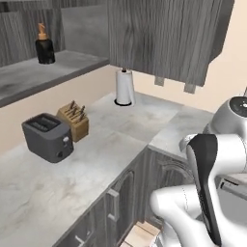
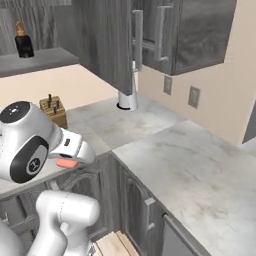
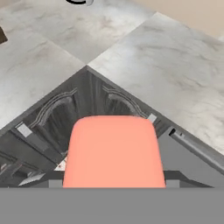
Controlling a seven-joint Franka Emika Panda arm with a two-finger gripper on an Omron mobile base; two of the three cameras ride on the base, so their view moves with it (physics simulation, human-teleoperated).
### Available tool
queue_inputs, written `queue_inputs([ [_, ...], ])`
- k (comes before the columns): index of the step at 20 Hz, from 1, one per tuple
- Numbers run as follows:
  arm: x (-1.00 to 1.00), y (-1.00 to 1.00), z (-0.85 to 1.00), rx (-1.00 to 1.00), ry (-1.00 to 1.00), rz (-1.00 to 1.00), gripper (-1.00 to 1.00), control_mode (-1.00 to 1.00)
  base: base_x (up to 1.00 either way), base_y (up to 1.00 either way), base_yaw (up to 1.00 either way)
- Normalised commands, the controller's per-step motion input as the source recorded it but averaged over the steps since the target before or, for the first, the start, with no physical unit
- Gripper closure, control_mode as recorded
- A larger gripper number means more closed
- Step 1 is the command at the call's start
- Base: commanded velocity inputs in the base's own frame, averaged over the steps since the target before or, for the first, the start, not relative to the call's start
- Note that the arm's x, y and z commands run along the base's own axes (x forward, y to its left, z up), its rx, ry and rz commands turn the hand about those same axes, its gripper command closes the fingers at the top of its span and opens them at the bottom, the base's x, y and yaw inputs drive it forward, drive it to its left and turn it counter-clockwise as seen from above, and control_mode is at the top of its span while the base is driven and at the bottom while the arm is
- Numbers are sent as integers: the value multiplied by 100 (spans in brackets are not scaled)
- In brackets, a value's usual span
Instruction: Locate and retrieve the bar soap and soap dispenser from the cabinet. Place them next to the sink.
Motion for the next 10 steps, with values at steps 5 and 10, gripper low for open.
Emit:
queue_inputs([
  [5,0,0,0,0,0,0,100,100,0,-25,-44],
  [10,0,0,0,0,0,0,100,100,0,-25,-44],
])
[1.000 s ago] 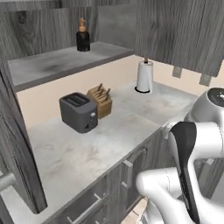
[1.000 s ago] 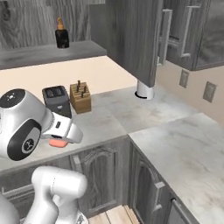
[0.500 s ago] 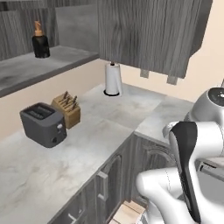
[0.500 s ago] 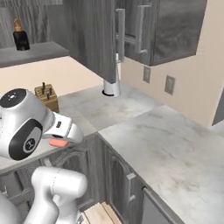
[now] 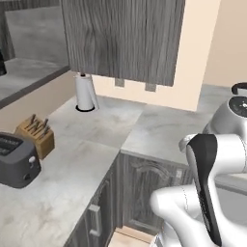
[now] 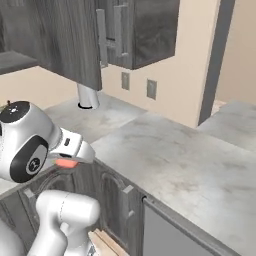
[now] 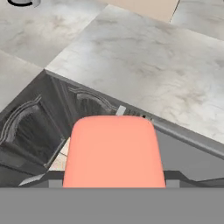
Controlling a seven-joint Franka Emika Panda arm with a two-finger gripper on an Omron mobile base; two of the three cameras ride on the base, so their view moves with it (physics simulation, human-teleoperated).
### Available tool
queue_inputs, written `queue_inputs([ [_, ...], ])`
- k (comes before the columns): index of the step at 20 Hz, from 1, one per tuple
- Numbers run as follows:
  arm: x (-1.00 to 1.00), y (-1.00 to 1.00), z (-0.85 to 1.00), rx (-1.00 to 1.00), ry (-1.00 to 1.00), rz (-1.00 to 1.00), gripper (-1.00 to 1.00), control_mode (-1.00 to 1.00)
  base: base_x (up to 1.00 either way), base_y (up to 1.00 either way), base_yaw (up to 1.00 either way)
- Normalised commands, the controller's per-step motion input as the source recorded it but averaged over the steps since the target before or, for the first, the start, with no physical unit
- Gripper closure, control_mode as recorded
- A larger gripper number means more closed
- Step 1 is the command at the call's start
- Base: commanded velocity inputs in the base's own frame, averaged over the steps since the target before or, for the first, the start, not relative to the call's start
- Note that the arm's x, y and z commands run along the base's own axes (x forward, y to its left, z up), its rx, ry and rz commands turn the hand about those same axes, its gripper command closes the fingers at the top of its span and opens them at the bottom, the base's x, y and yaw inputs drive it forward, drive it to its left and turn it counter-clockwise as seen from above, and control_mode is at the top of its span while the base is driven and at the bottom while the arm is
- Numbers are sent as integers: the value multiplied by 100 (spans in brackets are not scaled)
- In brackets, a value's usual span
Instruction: Locate and retrieve the bar soap and soap dispenser from the cabinet. Place them next to the sink.
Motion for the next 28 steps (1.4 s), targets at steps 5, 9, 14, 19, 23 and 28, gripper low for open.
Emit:
queue_inputs([
  [5,0,0,0,0,0,0,100,100,0,-28,-43],
  [9,0,0,0,0,0,0,100,100,0,-34,-41],
  [14,0,0,0,0,0,0,100,100,1,-44,-37],
  [19,0,0,0,0,0,0,100,100,2,-43,-36],
  [23,0,0,0,0,0,0,100,100,20,-23,-20],
  [28,0,0,0,0,0,0,100,100,38,-42,-14],
])
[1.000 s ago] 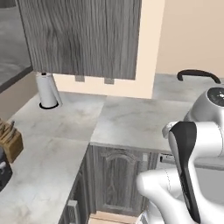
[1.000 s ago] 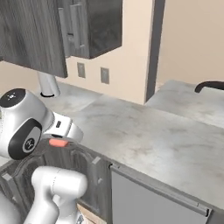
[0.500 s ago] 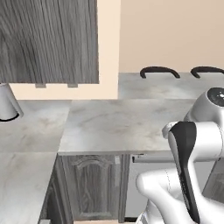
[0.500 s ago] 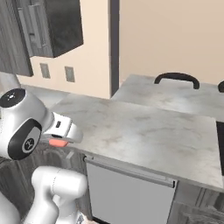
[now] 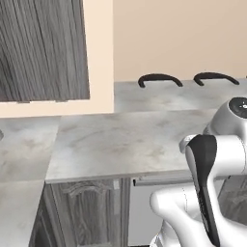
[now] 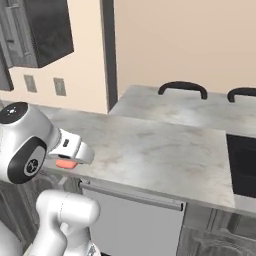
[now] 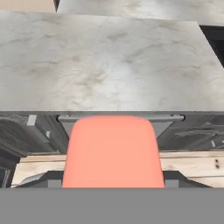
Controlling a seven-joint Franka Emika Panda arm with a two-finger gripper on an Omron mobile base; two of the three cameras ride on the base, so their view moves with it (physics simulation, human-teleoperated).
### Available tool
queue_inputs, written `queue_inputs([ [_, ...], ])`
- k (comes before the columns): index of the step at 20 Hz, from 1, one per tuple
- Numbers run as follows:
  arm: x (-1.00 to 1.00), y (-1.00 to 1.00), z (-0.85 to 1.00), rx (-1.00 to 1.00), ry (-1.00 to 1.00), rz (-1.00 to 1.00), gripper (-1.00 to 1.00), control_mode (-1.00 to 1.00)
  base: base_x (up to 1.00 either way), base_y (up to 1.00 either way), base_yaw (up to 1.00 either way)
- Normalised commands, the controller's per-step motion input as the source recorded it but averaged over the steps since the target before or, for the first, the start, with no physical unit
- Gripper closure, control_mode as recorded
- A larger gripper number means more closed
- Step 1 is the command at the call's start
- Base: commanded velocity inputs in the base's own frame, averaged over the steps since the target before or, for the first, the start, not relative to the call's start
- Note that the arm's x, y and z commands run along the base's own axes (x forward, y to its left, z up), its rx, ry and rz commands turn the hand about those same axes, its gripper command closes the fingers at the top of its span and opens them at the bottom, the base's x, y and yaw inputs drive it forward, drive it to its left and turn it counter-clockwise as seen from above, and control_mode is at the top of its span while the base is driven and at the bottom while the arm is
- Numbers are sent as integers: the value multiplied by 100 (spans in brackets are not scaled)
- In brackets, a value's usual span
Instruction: Locate and retrieve the bar soap and soap dispenser from the cabinet. Place them next to the sink.
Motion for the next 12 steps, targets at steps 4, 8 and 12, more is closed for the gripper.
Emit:
queue_inputs([
  [4,0,0,0,0,0,0,100,100,45,-59,0],
  [8,0,0,0,0,0,0,100,100,27,-47,0],
  [12,0,0,0,0,0,0,100,100,25,-51,0],
])
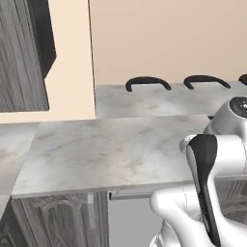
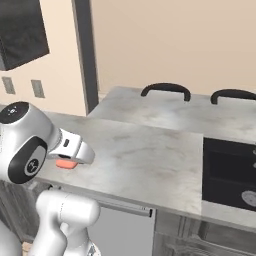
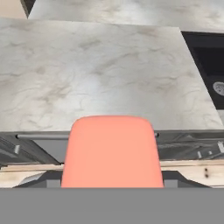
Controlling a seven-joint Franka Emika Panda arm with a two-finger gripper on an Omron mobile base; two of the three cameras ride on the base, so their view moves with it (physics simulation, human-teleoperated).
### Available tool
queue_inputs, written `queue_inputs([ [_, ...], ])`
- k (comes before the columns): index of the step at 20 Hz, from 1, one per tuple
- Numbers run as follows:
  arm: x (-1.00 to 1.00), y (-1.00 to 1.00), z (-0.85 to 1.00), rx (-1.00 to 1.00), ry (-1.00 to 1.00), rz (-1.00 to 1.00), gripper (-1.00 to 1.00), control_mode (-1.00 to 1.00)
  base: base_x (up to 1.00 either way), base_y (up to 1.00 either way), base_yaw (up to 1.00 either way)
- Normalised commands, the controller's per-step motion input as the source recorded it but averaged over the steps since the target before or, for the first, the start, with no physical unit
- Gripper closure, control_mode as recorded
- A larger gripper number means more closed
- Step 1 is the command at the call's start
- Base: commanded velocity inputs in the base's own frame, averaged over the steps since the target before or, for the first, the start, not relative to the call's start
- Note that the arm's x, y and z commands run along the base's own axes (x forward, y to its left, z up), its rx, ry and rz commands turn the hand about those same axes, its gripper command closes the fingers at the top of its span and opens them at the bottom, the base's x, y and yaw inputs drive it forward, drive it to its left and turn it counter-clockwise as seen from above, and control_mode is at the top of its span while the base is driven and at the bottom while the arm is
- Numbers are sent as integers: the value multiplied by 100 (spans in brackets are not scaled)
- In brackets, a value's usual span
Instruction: Locate and retrieve the bar soap and soap dispenser from the cabinet. Place them next to the sink.
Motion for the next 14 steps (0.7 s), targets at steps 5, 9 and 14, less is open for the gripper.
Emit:
queue_inputs([
  [5,0,0,0,0,0,0,100,100,22,-46,0],
  [9,0,0,0,0,0,0,100,100,31,-50,0],
  [14,0,0,0,0,0,0,100,100,45,-54,0],
])
